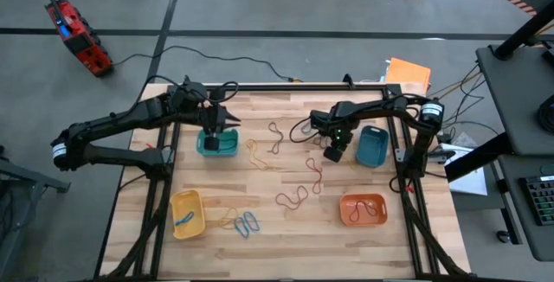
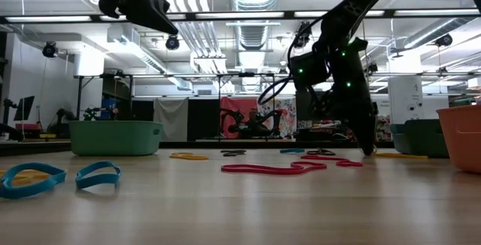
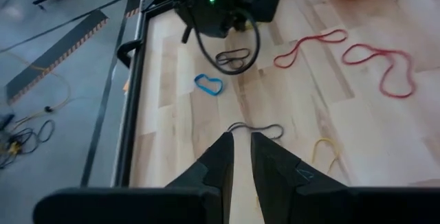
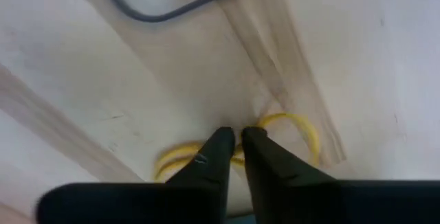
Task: Sort rubber bands into baskets
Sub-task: Put the yellow rubber band into the blue bin
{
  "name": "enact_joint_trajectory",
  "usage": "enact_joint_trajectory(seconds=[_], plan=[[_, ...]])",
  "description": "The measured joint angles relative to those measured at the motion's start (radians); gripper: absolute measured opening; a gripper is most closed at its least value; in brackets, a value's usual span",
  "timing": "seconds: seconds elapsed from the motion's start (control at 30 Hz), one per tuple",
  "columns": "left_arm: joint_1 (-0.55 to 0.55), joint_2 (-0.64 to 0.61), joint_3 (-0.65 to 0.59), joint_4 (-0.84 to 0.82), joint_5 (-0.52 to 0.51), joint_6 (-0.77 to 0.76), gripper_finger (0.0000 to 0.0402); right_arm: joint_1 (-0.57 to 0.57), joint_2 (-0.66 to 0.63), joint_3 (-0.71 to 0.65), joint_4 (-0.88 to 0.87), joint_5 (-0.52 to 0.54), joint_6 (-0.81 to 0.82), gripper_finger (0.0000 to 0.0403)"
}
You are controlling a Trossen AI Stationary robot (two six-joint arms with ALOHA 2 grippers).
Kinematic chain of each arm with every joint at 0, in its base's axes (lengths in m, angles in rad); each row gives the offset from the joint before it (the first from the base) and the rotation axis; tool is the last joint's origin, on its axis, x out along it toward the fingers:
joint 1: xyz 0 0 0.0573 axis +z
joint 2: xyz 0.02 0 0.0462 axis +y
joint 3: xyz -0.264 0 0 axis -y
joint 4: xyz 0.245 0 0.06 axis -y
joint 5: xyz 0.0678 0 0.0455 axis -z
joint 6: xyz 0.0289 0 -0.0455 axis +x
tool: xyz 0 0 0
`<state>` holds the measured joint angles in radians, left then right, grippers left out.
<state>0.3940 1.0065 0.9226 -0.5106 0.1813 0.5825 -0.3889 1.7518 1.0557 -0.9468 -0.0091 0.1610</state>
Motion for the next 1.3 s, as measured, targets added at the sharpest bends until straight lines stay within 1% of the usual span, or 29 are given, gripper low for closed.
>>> enact_joint_trajectory(seconds=[0.03,0.1,0.3,0.4,0.57,0.77,0.83,1.03,1.17,1.23,1.3], plan=[[0.001,0.000,0.000,0.000,-0.010,0.004,0.0036,0.000,-0.002,0.000,0.002,-0.002,-0.015,0.0017],[0.001,0.000,0.000,0.000,-0.026,0.016,0.0036,0.000,-0.009,0.000,0.003,-0.001,-0.034,0.0012],[0.006,0.000,0.000,0.000,-0.052,0.033,0.0036,0.000,-0.071,0.025,0.031,0.001,-0.069,0.0009],[0.014,0.000,0.000,0.001,-0.052,0.033,0.0036,0.000,-0.111,0.039,0.096,0.001,-0.097,0.0009],[0.027,0.000,-0.001,0.002,-0.052,0.003,0.0036,-0.002,-0.166,0.067,0.211,-0.001,-0.155,0.0008],[0.037,0.001,-0.002,-0.013,-0.052,-0.057,0.0036,-0.032,-0.192,0.125,0.257,0.001,-0.236,0.0009],[0.037,0.002,-0.002,-0.027,-0.065,-0.078,0.0036,-0.051,-0.192,0.147,0.257,0.002,-0.266,0.0009],[0.045,0.003,-0.003,-0.063,-0.179,-0.155,0.0036,-0.133,-0.188,0.181,0.277,0.002,-0.336,0.0009],[0.068,0.002,-0.003,-0.048,-0.188,-0.179,0.0036,-0.205,-0.187,0.179,0.252,-0.063,-0.300,0.0009],[0.081,-0.001,-0.003,-0.047,-0.182,-0.183,0.0036,-0.234,-0.186,0.178,0.194,-0.099,-0.267,0.0009],[0.091,-0.003,-0.003,-0.041,-0.166,-0.184,0.0036,-0.249,-0.186,0.177,0.130,-0.107,-0.240,0.0009]])
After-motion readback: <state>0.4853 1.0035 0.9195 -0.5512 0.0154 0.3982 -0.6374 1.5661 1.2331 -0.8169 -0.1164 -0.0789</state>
